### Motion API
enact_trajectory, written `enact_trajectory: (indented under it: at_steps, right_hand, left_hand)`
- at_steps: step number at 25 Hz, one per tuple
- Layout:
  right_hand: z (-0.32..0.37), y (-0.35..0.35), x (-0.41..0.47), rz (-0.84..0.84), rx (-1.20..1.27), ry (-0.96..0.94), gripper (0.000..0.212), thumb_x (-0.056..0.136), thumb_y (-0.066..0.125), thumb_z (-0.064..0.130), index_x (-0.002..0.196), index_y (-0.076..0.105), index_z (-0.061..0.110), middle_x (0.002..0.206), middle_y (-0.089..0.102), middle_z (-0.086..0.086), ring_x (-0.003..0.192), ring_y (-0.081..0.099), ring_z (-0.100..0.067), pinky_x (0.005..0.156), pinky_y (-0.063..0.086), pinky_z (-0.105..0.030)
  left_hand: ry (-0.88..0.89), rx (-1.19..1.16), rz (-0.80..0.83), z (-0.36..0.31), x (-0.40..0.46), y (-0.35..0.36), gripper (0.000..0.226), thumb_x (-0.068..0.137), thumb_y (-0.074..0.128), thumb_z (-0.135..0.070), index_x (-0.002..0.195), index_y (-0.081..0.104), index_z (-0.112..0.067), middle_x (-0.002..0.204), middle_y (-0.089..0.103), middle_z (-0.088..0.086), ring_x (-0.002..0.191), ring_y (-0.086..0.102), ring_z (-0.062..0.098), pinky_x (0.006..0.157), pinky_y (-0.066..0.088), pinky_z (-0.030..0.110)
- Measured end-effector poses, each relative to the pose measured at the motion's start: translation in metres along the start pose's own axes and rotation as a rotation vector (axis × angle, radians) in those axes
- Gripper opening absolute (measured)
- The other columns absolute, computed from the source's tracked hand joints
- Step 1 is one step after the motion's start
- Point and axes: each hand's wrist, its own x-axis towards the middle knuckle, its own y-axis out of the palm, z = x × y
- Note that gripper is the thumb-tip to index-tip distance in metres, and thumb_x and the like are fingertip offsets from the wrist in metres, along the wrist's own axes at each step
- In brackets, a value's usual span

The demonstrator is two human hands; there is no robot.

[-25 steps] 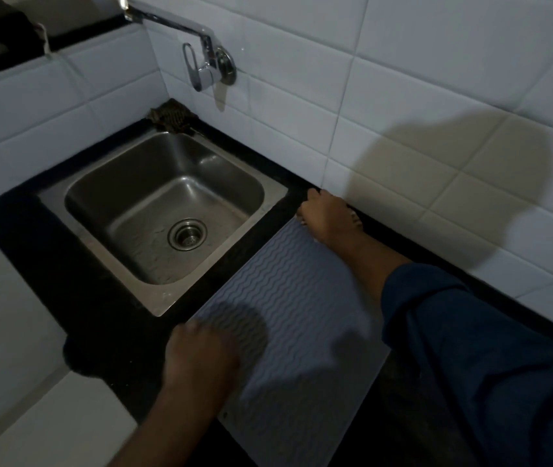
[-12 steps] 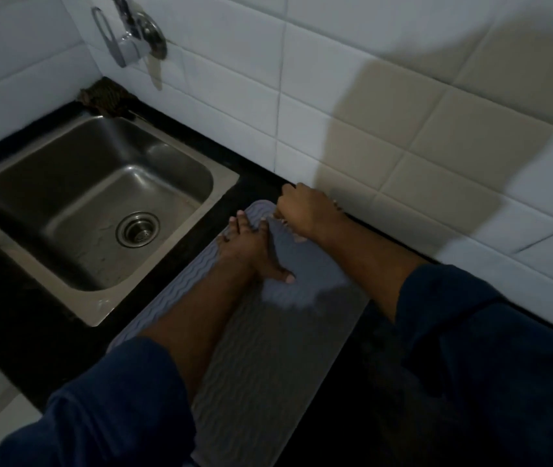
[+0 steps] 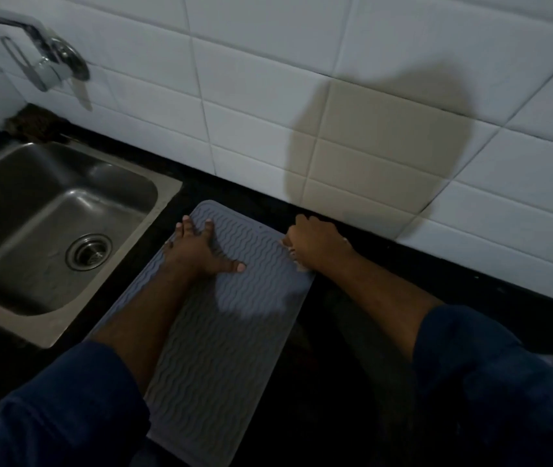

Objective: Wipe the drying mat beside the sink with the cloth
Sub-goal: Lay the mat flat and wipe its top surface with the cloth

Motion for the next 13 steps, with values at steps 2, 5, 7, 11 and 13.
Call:
enact_trajectory:
  at_steps: [2,5,7,11,13]
  right_hand:
    - [-0.005,0.003,-0.031,0.014,-0.026,0.051,0.034,0.083,0.073,0.025,0.112,0.063,0.01,0.115,0.053,-0.014,0.102,0.057,-0.034,0.072,0.048,-0.039]
    - [0.006,0.013,-0.07,0.014,-0.042,0.134,0.036,0.078,0.078,0.016,0.111,0.064,0.009,0.116,0.051,-0.014,0.101,0.056,-0.033,0.066,0.047,-0.037]
    - [0.03,0.023,-0.086,-0.012,-0.018,0.208,0.025,0.087,0.068,0.012,0.111,0.064,0.008,0.117,0.051,-0.014,0.101,0.055,-0.032,0.063,0.043,-0.036]
    - [0.085,0.034,-0.115,-0.035,0.039,0.349,0.022,0.099,0.046,0.015,0.111,0.064,0.011,0.123,0.05,-0.015,0.106,0.051,-0.032,0.073,0.047,-0.04]
    - [0.107,0.034,-0.132,-0.045,0.057,0.408,0.025,0.1,0.043,0.015,0.113,0.064,0.012,0.123,0.05,-0.014,0.108,0.051,-0.032,0.075,0.048,-0.04]
  left_hand:
    - [0.015,0.005,-0.004,0.003,-0.005,0.002,0.141,0.052,0.064,-0.089,0.155,-0.012,-0.031,0.162,-0.024,0.016,0.149,-0.016,0.036,0.12,0.001,0.06]
    - [0.008,-0.001,-0.001,0.001,-0.014,0.001,0.136,0.057,0.065,-0.085,0.156,-0.006,-0.027,0.163,-0.018,0.017,0.149,-0.013,0.039,0.117,0.004,0.064]
    - [0.089,0.083,-0.091,-0.009,-0.023,0.006,0.111,0.073,0.06,-0.076,0.156,0.006,-0.028,0.165,-0.007,0.015,0.149,-0.003,0.042,0.116,0.011,0.066]
    - [0.567,0.328,-0.054,-0.035,-0.05,0.05,0.057,0.099,0.039,-0.048,0.152,0.018,-0.045,0.167,-0.001,-0.004,0.152,-0.001,0.03,0.109,0.011,0.075]
    - [0.552,0.331,0.007,-0.042,-0.054,0.057,0.065,0.095,0.039,-0.06,0.152,0.014,-0.047,0.166,-0.004,-0.009,0.152,-0.006,0.03,0.107,0.005,0.078]
